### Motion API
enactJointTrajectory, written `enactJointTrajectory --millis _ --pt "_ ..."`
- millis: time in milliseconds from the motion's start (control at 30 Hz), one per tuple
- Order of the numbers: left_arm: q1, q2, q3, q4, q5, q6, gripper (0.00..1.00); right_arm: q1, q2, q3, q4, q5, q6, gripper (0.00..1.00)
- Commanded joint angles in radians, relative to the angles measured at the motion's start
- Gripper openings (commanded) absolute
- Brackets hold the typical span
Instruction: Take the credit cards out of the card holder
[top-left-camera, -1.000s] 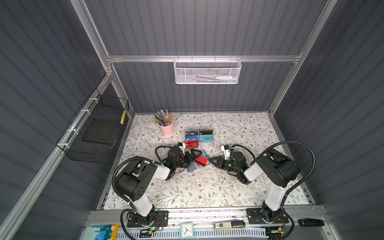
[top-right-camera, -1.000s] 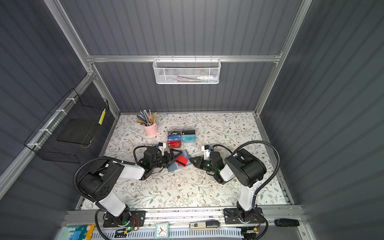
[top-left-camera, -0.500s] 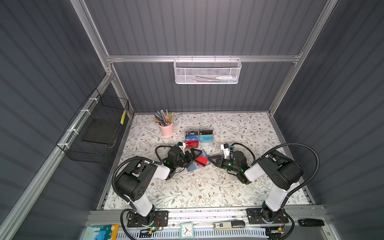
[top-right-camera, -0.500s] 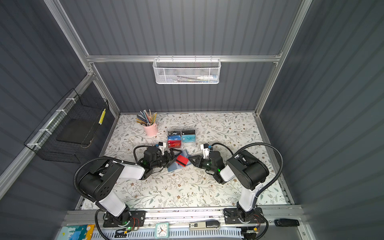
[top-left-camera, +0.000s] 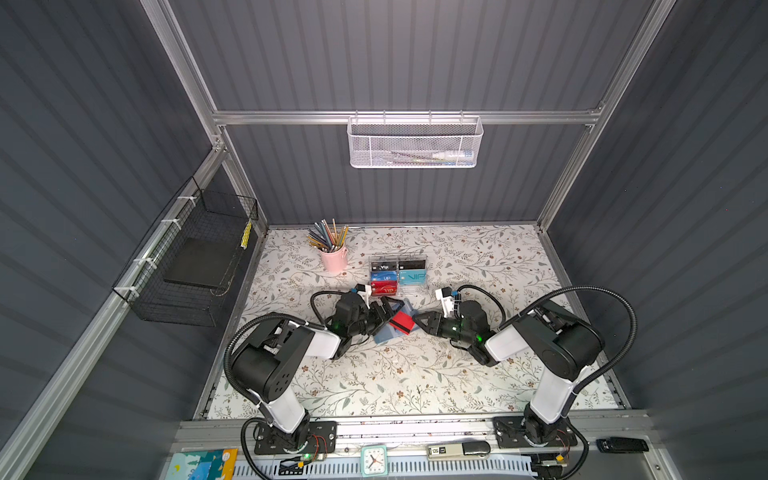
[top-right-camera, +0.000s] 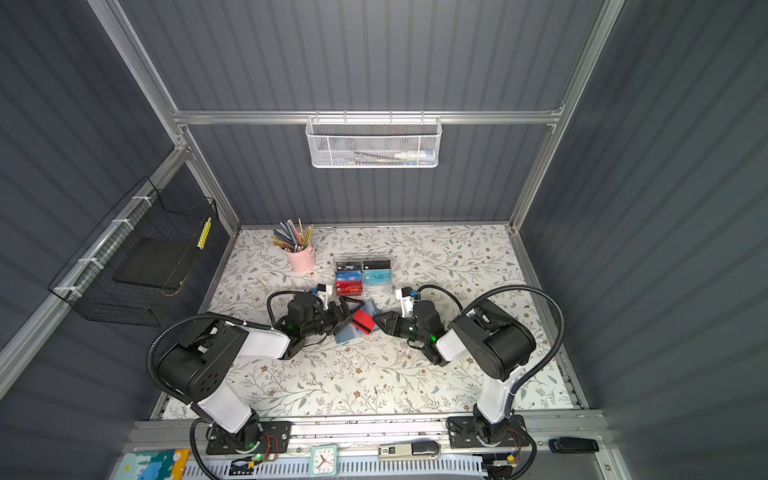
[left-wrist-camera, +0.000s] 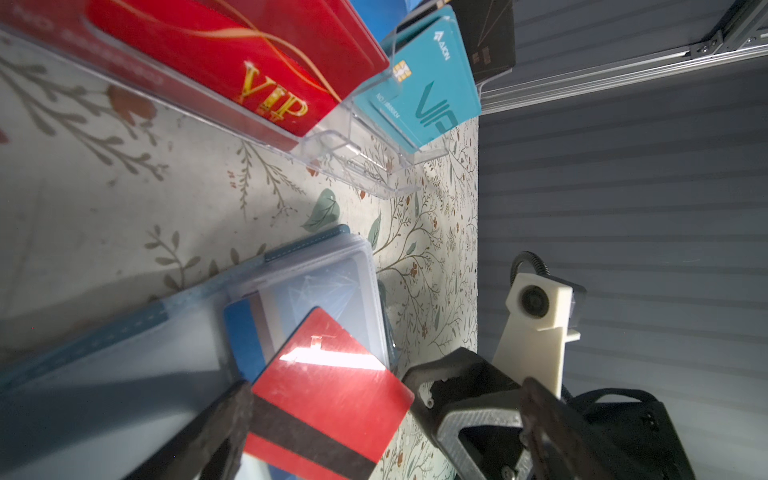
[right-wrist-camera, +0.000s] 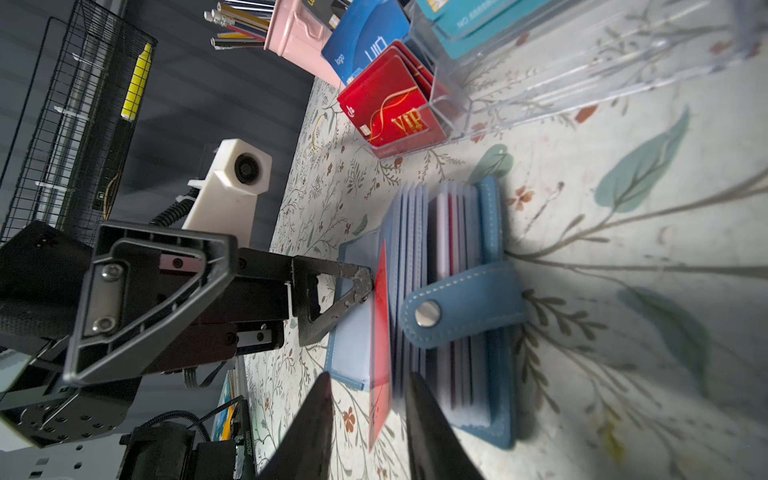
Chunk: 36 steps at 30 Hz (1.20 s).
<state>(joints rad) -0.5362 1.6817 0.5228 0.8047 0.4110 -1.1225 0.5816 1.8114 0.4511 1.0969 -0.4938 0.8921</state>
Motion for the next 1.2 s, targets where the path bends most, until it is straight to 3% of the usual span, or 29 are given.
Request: enactJointTrajectory --millis 0,900,1167 --pt "-0.008 0.015 0.022 -0.009 -0.011 0.003 1.00 0.006 0.020 0.020 -0.008 0.008 -0.017 0.32" --pt "-0.010 0.027 0.012 0.014 -0.009 -0.010 1.00 0.050 -0.004 0.067 -0.163 0.079 -0.072 0.14" --pt "-0.010 0.015 0.026 -0.002 -0.005 -0.008 1.00 0.064 -0.045 0.073 -0.222 0.111 -0.101 0.03"
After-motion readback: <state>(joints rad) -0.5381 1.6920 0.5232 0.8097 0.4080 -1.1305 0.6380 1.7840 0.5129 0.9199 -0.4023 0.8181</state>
